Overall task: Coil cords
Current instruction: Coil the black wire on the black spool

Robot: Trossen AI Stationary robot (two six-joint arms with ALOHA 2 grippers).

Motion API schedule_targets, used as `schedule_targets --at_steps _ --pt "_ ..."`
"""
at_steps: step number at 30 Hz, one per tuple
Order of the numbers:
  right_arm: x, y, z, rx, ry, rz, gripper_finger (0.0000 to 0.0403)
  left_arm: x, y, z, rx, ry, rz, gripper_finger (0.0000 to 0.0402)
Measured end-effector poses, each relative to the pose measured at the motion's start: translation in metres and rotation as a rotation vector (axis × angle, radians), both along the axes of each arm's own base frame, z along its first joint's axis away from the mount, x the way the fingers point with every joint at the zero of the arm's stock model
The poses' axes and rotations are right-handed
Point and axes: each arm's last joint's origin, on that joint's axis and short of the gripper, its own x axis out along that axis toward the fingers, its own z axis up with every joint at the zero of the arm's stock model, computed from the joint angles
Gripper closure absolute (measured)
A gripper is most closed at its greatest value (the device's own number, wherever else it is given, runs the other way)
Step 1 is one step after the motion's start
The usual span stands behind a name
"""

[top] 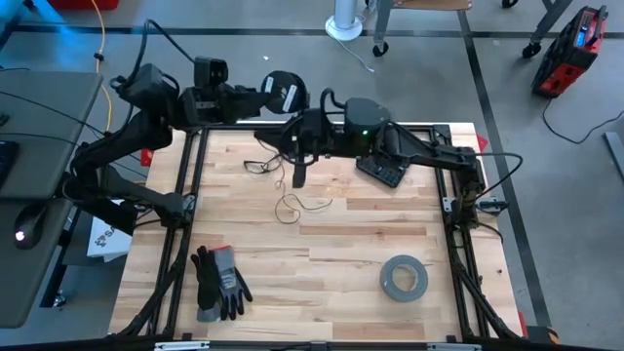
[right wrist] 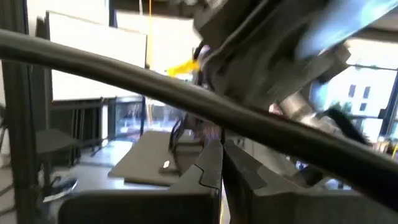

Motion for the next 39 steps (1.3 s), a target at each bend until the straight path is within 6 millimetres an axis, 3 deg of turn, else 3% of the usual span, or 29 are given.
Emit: schedule_targets --at_steps 14,22,31,39 --pt "-0.003 -0.002 0.01 -0.036 -0.103 -0.026 0.0403 0.003 -0.019 -0.001 -0.183 0.031 -0.164 0.04" --pt "-0.004 -0.008 0.014 -0.098 -0.144 -0.069 0.0403 -0.014 -0.031 -0.005 -0.217 0.158 -0.265 0.0401" --pt "-0.004 -0.026 0.012 -0.173 -0.123 -0.117 0.0403 -0.048 -0.032 -0.01 -0.168 0.269 -0.152 0.0401" --pt "-0.005 -0.045 0.008 -0.181 -0.072 -0.145 0.0403 -0.053 -0.031 -0.024 0.011 0.405 -0.052 0.0401"
